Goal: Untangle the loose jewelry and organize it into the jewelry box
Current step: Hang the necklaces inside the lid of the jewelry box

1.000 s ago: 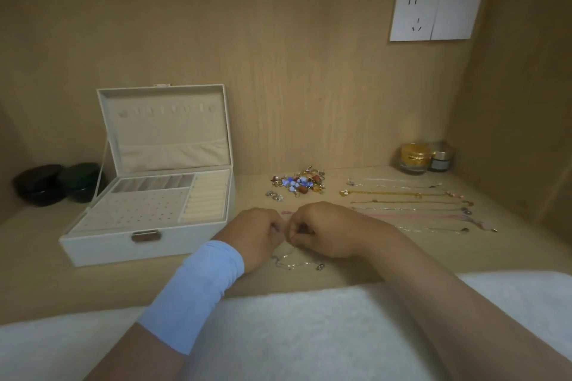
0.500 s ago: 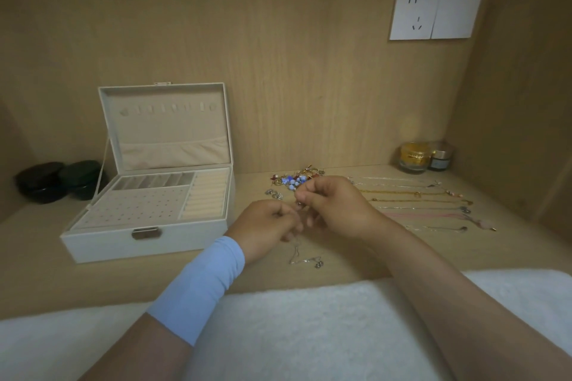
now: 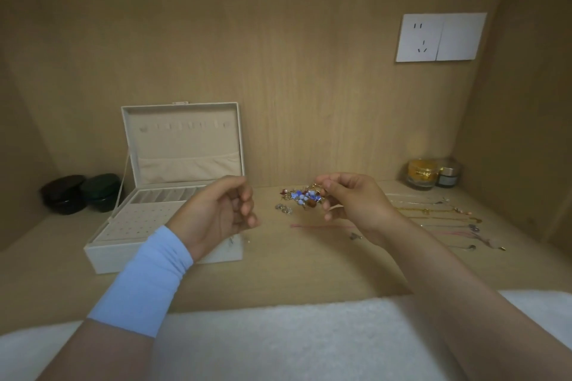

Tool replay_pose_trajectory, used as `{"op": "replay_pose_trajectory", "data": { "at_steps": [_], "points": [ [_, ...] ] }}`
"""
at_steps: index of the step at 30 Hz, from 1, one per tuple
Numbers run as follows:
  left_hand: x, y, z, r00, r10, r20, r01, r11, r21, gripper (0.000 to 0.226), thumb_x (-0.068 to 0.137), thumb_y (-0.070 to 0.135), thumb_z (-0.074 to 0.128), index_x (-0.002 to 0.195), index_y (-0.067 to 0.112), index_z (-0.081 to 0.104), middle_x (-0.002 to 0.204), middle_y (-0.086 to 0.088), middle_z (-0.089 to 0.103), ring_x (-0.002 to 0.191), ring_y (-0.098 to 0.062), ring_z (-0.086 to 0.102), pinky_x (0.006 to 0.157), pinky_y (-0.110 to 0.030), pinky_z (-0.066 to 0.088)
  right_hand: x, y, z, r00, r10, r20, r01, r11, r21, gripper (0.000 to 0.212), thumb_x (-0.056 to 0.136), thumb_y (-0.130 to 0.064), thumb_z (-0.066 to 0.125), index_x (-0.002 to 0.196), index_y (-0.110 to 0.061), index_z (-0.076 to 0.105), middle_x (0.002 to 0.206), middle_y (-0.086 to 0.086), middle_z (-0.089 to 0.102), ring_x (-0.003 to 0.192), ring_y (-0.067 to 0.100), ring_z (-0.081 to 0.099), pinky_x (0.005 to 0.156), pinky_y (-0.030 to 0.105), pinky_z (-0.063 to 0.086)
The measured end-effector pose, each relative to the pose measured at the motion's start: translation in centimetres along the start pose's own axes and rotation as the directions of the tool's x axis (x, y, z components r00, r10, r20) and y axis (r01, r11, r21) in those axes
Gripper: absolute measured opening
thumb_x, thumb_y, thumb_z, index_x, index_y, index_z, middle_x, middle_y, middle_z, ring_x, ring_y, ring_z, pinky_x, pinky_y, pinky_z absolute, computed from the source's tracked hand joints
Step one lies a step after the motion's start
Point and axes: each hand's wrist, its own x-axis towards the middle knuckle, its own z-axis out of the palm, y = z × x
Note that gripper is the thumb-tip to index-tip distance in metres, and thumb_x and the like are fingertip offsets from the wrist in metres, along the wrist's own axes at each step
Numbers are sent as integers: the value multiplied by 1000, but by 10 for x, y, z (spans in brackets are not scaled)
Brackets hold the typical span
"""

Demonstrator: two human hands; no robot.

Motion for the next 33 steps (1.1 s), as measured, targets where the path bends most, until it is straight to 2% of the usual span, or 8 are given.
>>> {"op": "replay_pose_trajectory", "data": {
  "at_steps": [9,12,17,22,26,28,31,33],
  "points": [
    [8,52,-29,997,80,2,-80,995,-54,21,86,36,53,75,17,54,64,0,49,57,-18,50,77,-39,53,19,0,14,988,44,147,16,924,-383,20,100,-10,55,90,-12,72,87,19,64,52,13,56,47,24,45],
    [18,68,-30,997,72,23,-73,996,42,19,91,33,50,80,19,57,64,4,48,52,-14,45,62,-32,53,22,2,22,965,105,238,20,882,-471,25,101,-9,53,87,-17,72,86,6,66,55,12,60,50,25,46],
    [33,94,-32,987,156,-26,-139,932,335,22,100,26,44,89,16,60,63,4,43,52,-13,35,48,-23,31,31,-4,39,893,227,390,72,781,-620,20,99,-12,55,92,-21,71,85,4,67,67,14,62,58,23,49],
    [40,103,-43,980,194,38,-192,888,418,20,101,21,46,95,11,62,63,2,46,51,-12,37,44,-21,23,46,-31,64,852,266,452,120,740,-662,18,85,-19,61,88,-29,75,88,-9,71,81,9,61,83,32,51],
    [43,106,-48,982,165,92,-189,874,448,20,100,16,45,91,10,62,62,1,47,50,-13,39,46,-22,27,62,-53,85,849,180,496,107,862,-496,58,74,-36,65,131,-28,59,120,-9,70,113,7,63,103,32,48],
    [45,107,-50,982,152,113,-188,863,470,21,100,16,45,92,8,63,63,0,48,51,-13,40,48,-22,30,69,-63,100,837,88,540,119,935,-335,50,84,-31,66,132,-26,56,123,-6,69,119,9,61,106,37,46],
    [46,108,-54,980,152,125,-195,838,510,22,100,15,46,91,8,65,61,0,47,51,-13,41,48,-21,33,79,-75,121,819,-14,574,139,975,-175,18,95,-14,60,112,-13,65,101,9,72,92,22,66,94,41,51],
    [46,110,-62,981,168,99,-195,836,513,22,99,15,47,91,7,65,60,0,46,49,-13,42,46,-20,34,86,-77,128,836,-2,548,142,967,-213,15,96,-16,63,106,-8,70,71,6,56,61,17,50,79,42,53]
  ]
}}
